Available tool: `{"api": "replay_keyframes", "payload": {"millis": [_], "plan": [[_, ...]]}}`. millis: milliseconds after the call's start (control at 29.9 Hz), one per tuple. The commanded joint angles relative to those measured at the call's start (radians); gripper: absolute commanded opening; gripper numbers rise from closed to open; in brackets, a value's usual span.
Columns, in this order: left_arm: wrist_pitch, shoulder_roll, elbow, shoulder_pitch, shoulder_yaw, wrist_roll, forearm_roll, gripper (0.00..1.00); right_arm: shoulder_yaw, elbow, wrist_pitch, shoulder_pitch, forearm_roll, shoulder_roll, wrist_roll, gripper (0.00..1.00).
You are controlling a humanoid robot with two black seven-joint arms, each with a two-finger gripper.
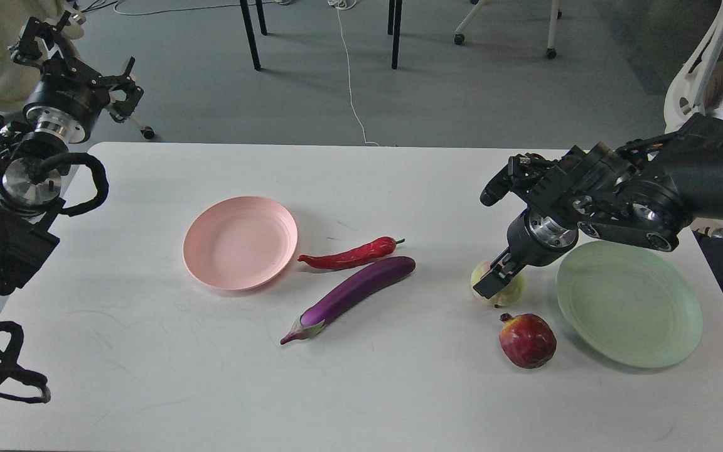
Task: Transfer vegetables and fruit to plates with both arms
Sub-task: 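Grasp the peach with the right gripper and place it on the green plate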
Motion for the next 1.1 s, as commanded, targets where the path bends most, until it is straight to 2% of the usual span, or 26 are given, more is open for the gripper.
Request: {"api": "replay_keyframes", "payload": {"millis": [0, 100, 200, 334, 468, 735, 902, 1069], "plan": [[0.000, 0.000, 0.000, 0.000, 0.002, 0.001, 0.000, 0.99, -0.002, -0.019, -0.001, -0.022, 0.000, 0.004, 0.000, 0.82], [0.000, 0.000, 0.000, 0.002, 0.002, 0.001, 0.000, 0.98, -0.004, -0.021, -0.003, -0.030, 0.000, 0.004, 0.000, 0.78], [0.000, 0.000, 0.000, 0.003, 0.004, 0.001, 0.000, 0.98, -0.004, -0.016, -0.003, -0.030, -0.001, 0.001, 0.000, 0.65], [0.000, 0.000, 0.001, 0.002, 0.002, 0.001, 0.000, 0.99, -0.002, 0.004, -0.003, -0.003, -0.004, -0.030, 0.001, 0.56], [0.000, 0.004, 0.001, 0.000, 0.001, 0.001, 0.000, 0.98, 0.005, 0.062, -0.018, 0.066, -0.004, -0.126, 0.001, 0.56], [0.000, 0.021, 0.000, 0.002, 0.004, 0.001, 0.000, 0.98, 0.031, 0.191, -0.024, 0.179, -0.010, -0.451, 0.001, 0.56], [0.000, 0.018, 0.000, 0.002, 0.005, 0.002, 0.002, 0.98, 0.033, 0.243, -0.024, 0.157, -0.124, -0.637, -0.002, 0.56], [0.000, 0.015, -0.002, 0.002, 0.007, 0.007, 0.003, 0.99, 0.064, 0.222, -0.084, 0.044, -0.136, -0.697, -0.014, 0.56]]}}
